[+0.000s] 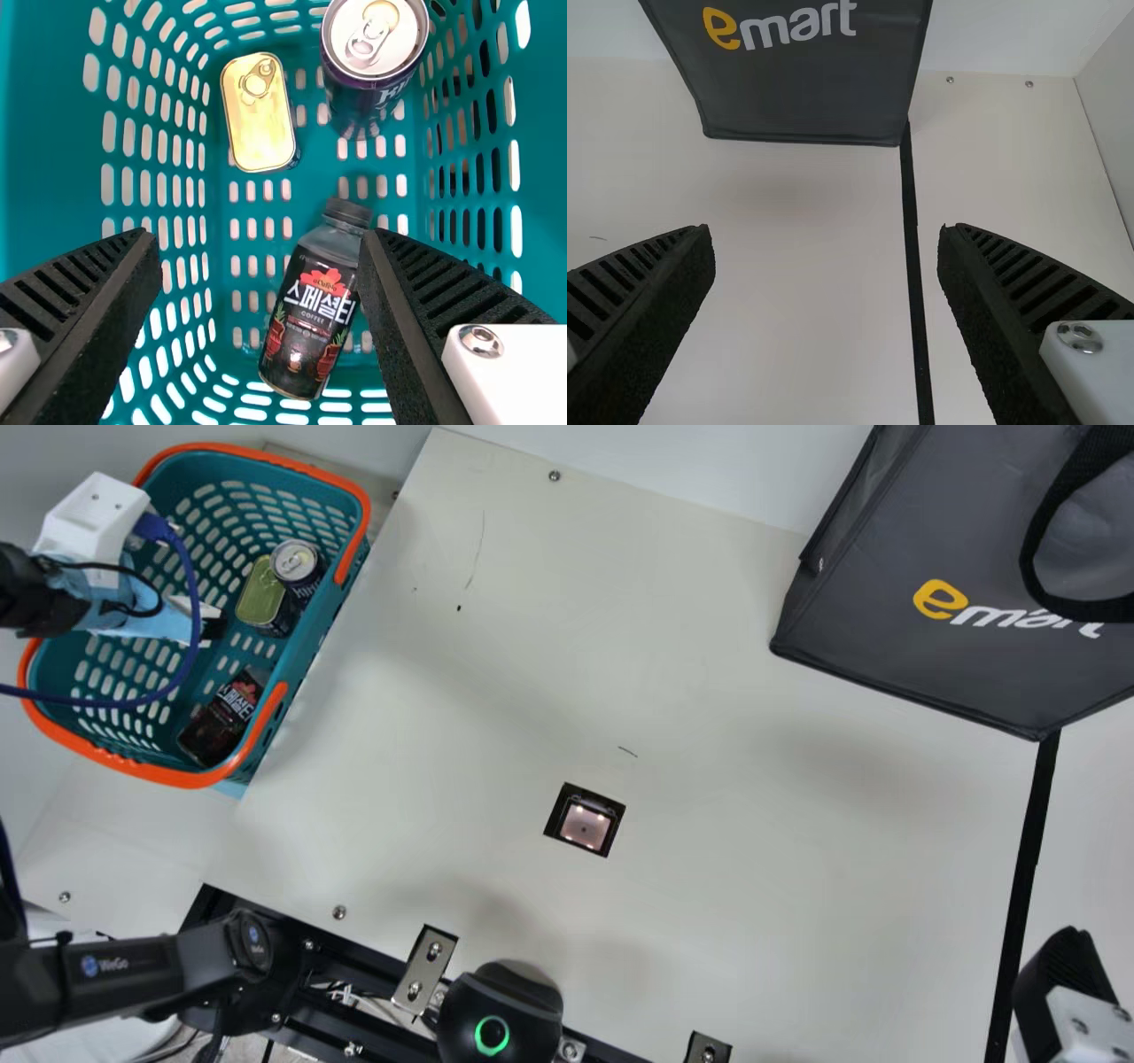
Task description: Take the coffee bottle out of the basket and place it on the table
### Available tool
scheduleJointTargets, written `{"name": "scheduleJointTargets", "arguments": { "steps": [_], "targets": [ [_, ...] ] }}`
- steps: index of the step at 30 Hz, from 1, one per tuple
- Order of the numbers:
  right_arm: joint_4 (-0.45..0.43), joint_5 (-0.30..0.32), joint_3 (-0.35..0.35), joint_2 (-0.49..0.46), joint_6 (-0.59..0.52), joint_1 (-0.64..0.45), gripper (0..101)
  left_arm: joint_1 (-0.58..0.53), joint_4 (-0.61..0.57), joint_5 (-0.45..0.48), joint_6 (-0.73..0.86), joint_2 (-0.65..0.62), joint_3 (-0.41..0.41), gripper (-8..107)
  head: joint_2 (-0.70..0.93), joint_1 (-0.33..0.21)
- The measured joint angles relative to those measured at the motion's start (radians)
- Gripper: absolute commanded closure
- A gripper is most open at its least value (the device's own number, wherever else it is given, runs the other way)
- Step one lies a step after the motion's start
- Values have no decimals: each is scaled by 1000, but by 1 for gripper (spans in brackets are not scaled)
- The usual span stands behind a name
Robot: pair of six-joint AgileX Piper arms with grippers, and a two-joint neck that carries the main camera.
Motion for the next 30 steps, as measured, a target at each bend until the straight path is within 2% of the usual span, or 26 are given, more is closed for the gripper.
{"name": "scheduleJointTargets", "arguments": {
  "steps": [30],
  "targets": [
    [0, 0, 0, 0, 0, 0, 10, -23, -22, -74, 119, 126, 49, 9, 0, 0]
  ]
}}
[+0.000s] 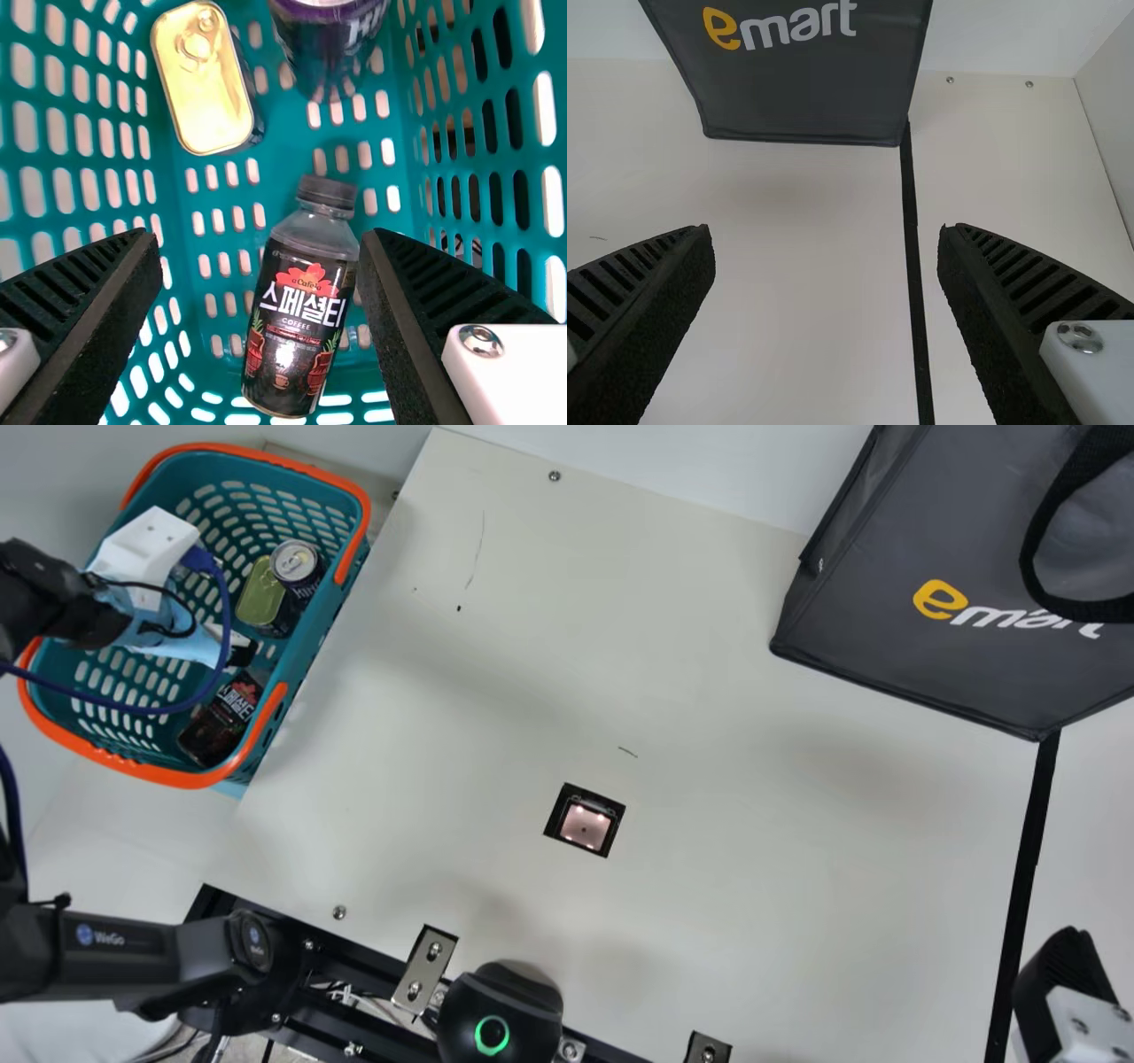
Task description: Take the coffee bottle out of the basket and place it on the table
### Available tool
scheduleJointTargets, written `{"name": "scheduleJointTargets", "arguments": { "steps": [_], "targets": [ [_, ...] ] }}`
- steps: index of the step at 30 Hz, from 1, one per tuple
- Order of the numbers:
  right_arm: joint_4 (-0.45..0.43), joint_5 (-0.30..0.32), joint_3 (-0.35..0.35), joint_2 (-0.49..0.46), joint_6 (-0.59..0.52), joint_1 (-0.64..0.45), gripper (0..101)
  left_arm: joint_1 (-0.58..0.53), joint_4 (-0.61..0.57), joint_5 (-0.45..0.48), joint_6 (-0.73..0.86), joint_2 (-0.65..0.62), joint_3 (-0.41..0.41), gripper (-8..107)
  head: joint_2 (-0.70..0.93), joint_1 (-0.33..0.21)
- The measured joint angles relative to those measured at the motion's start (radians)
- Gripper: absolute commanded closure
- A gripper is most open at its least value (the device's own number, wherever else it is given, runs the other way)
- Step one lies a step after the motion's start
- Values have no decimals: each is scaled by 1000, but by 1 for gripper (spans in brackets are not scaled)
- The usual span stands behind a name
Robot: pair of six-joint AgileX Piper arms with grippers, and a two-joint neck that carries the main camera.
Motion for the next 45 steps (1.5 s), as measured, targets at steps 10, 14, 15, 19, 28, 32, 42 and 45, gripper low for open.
{"name": "scheduleJointTargets", "arguments": {
  "steps": [10, 14, 15, 19, 28, 32, 42, 45],
  "targets": [
    [0, 0, 0, 0, 0, 0, 10, 4, -32, -43, 72, 51, 18, 9, -2, 0],
    [0, 0, 0, 0, 0, 0, 10, 4, -42, -58, 92, 73, 19, 9, 0, 0],
    [0, 0, 0, 0, 0, 0, 10, 4, -42, -60, 96, 79, 19, 9, -2, 0],
    [0, 0, 0, 0, 0, 0, 10, 0, -46, -77, 105, 98, 21, 9, 0, 0],
    [0, 0, 0, 0, 0, 0, 10, -6, -60, -101, 127, 128, 38, 9, 0, 0],
    [0, 0, 0, 0, 0, 0, 10, -11, -66, -115, 140, 140, 53, 9, -2, 0],
    [0, 0, 0, 0, 0, 0, 10, -20, -89, -164, 169, 181, 68, 9, 0, 0],
    [0, 0, 0, 0, 0, 0, 10, -20, -93, -177, 180, 196, 68, 9, 0, 0]
  ]
}}
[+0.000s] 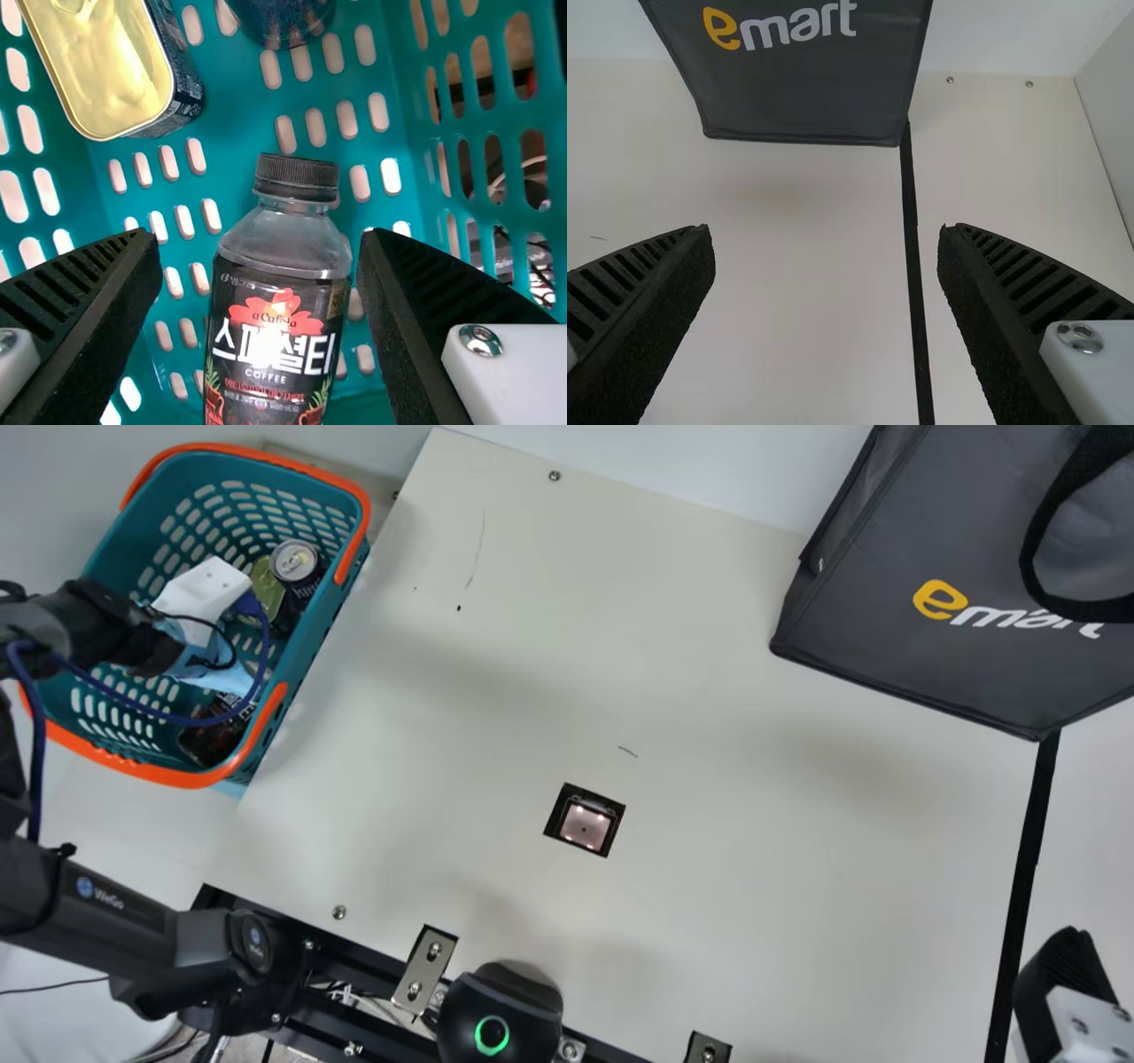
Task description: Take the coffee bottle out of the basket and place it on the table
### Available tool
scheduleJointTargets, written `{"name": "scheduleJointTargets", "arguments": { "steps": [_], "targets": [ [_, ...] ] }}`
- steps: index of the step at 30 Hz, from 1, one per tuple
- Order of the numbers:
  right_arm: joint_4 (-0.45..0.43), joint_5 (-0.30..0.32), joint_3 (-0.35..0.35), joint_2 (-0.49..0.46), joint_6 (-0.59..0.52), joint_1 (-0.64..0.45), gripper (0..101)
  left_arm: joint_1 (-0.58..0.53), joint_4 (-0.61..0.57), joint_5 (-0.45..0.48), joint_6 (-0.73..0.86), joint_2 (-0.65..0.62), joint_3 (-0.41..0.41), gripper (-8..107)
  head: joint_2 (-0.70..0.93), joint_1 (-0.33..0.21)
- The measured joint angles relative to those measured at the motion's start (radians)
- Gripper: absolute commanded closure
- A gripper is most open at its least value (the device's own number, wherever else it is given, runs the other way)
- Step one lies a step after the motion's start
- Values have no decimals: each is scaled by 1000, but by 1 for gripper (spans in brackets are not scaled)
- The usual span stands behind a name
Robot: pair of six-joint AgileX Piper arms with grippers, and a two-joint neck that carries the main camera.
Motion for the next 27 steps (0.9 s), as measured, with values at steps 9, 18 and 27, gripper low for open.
{"name": "scheduleJointTargets", "arguments": {
  "steps": [9, 18, 27],
  "targets": [
    [0, 0, 0, 0, 0, 0, 10, -4, -27, -32, 28, 42, 0, 9, 0, 0],
    [0, 0, 0, 0, 0, 0, 10, -6, -69, -66, 68, 76, 15, 9, 0, 0],
    [0, 0, 0, 0, 0, 0, 10, -15, -120, -104, 110, 108, 23, 9, 0, 0]
  ]
}}
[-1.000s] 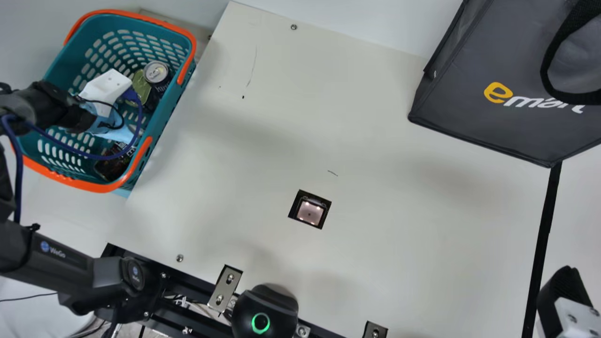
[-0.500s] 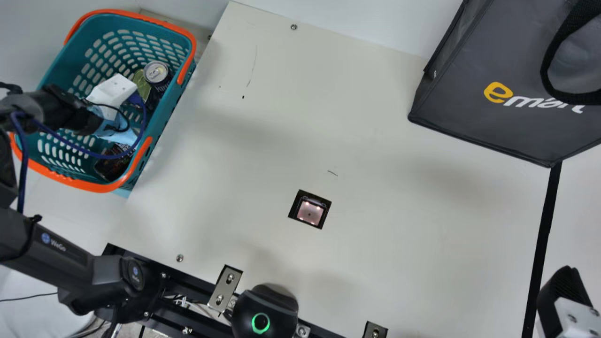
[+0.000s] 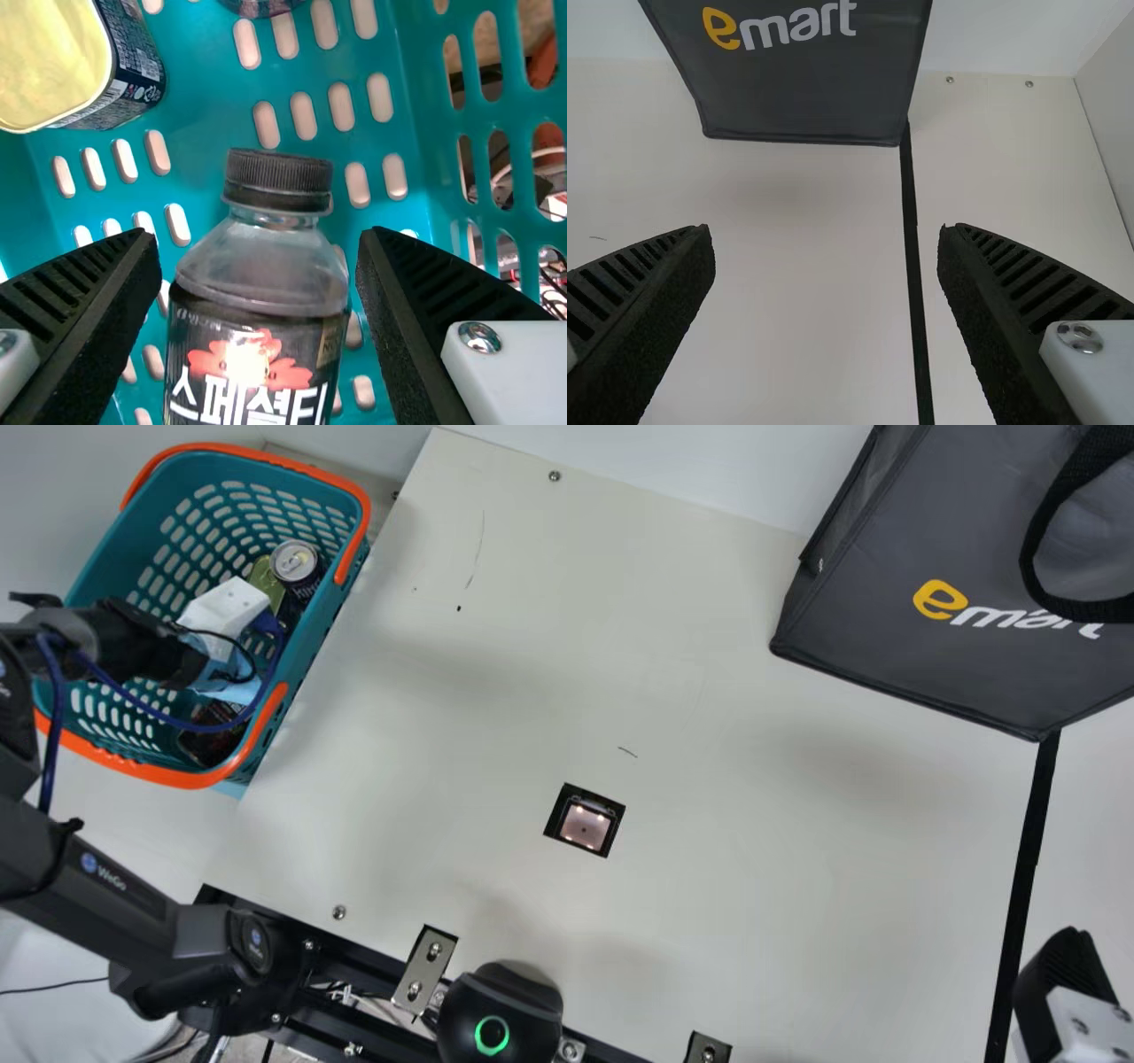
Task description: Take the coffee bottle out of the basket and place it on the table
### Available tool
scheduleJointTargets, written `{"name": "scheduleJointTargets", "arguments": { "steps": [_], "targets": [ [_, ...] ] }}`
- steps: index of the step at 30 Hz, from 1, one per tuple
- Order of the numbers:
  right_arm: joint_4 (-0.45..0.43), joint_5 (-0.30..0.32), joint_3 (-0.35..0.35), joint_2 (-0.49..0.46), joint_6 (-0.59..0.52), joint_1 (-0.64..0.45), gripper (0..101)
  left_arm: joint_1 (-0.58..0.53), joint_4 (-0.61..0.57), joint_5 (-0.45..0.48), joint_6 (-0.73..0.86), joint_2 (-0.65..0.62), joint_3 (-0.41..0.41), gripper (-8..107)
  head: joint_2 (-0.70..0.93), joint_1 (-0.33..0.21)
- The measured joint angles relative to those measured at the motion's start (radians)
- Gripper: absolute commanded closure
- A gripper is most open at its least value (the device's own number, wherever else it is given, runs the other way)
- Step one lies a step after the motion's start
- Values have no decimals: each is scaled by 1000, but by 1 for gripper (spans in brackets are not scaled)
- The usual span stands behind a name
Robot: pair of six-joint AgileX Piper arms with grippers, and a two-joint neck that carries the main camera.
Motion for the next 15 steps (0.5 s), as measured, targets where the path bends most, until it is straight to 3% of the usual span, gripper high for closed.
{"name": "scheduleJointTargets", "arguments": {
  "steps": [13, 15],
  "targets": [
    [0, 0, 0, 0, 0, 0, 10, -14, -97, -30, 81, 46, 2, 9, -2, 0],
    [0, 0, 0, 0, 0, 0, 10, -16, -114, -33, 98, 53, -2, 22, 0, 0]
  ]
}}
